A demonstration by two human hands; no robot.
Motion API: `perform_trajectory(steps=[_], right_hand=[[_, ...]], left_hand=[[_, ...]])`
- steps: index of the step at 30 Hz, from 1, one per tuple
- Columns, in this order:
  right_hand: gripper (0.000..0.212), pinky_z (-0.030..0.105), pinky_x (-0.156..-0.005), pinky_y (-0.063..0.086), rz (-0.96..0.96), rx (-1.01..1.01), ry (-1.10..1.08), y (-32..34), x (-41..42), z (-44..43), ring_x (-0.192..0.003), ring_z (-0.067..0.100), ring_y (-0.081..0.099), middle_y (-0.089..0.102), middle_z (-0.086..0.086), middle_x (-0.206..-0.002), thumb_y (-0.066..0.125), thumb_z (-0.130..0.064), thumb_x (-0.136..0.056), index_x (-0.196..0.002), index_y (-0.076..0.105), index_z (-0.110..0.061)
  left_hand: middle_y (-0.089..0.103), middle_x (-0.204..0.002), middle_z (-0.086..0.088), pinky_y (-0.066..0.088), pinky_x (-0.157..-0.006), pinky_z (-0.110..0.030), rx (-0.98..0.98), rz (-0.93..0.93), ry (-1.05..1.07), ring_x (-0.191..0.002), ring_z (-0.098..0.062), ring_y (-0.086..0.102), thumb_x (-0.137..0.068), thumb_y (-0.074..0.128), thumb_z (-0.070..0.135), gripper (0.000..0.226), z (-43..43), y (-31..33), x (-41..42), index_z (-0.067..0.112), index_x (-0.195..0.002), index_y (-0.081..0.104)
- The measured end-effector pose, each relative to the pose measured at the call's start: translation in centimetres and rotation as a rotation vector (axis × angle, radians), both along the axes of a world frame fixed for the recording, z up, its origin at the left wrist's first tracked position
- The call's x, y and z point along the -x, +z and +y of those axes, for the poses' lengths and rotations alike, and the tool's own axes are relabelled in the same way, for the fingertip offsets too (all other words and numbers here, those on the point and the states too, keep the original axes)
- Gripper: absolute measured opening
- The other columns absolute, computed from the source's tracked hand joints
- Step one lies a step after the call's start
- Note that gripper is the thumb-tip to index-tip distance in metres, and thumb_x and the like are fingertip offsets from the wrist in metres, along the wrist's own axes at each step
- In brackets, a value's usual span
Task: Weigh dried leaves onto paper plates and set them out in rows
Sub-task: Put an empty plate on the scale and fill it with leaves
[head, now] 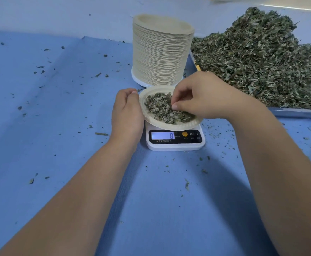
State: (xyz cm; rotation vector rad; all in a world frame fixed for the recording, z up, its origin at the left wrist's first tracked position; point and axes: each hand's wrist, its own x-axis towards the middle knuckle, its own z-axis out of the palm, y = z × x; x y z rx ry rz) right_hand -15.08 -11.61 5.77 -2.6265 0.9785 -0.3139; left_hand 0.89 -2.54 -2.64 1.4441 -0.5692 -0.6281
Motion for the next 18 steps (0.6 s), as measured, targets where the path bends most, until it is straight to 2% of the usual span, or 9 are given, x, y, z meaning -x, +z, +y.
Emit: perform_trajectory(steps=[3, 6, 8, 12, 15, 18], right_hand=[[0.009, 0.009, -0.058, 0.046, -0.191, -0.08, -0.019, -0.2, 0.4, -0.1, -0.062, -0.007, 0.061, 0.07, -0.02, -0.071, 0.08, -0.023, -0.086, -0.08, 0.077, -0.028], [0.004, 0.018, -0.067, 0.056, -0.371, -0.138, -0.027, -0.1, 0.9, -0.2, -0.069, 0.005, 0.067, 0.075, -0.007, -0.079, 0.081, -0.021, -0.086, -0.084, 0.078, -0.023], [0.006, 0.023, -0.068, 0.057, -0.479, -0.177, -0.039, 0.0, 1.1, -0.4, -0.072, 0.011, 0.068, 0.076, 0.0, -0.08, 0.08, -0.017, -0.086, -0.084, 0.077, -0.021], [0.01, 0.015, -0.063, 0.049, -0.606, -0.237, -0.064, 0.1, 1.5, -0.9, -0.069, 0.005, 0.065, 0.075, -0.001, -0.077, 0.078, -0.01, -0.087, -0.083, 0.075, -0.018], [0.012, 0.014, -0.061, 0.049, -0.614, -0.233, -0.047, 0.2, 1.5, -0.8, -0.068, 0.004, 0.065, 0.074, -0.005, -0.074, 0.078, -0.009, -0.087, -0.083, 0.075, -0.019], [0.01, 0.016, -0.06, 0.05, -0.733, -0.162, -0.112, 0.7, 2.3, -1.4, -0.062, 0.002, 0.062, 0.073, -0.008, -0.072, 0.078, -0.013, -0.087, -0.083, 0.076, -0.022]], left_hand=[[0.069, -0.105, 0.015, 0.046, -0.082, -0.029, 0.002, -0.008, -0.001, -0.099, -0.006, 0.063, -0.095, 0.046, 0.037, 0.019, -0.1, 0.0, 0.0, 0.034, -0.102, 0.063], [0.068, -0.105, 0.016, 0.047, -0.085, -0.03, -0.016, -0.027, 0.0, -0.101, -0.006, 0.063, -0.098, 0.046, 0.036, 0.019, -0.3, 0.0, 0.0, 0.034, -0.105, 0.063], [0.068, -0.106, 0.016, 0.048, -0.088, -0.031, -0.025, -0.037, 0.006, -0.103, -0.006, 0.063, -0.098, 0.046, 0.036, 0.021, -0.4, -0.1, 0.0, 0.033, -0.108, 0.064], [0.067, -0.106, 0.017, 0.046, -0.084, -0.029, -0.029, -0.042, 0.012, -0.102, -0.003, 0.062, -0.1, 0.045, 0.036, 0.021, -0.4, -0.1, 0.0, 0.032, -0.109, 0.064], [0.066, -0.105, 0.017, 0.045, -0.082, -0.027, -0.028, -0.042, 0.012, -0.1, -0.001, 0.061, -0.101, 0.046, 0.035, 0.02, -0.4, -0.1, 0.0, 0.032, -0.109, 0.064], [0.066, -0.105, 0.017, 0.043, -0.078, -0.024, -0.022, -0.034, 0.014, -0.098, 0.0, 0.061, -0.102, 0.046, 0.034, 0.02, -0.4, -0.1, 0.0, 0.031, -0.11, 0.065]])
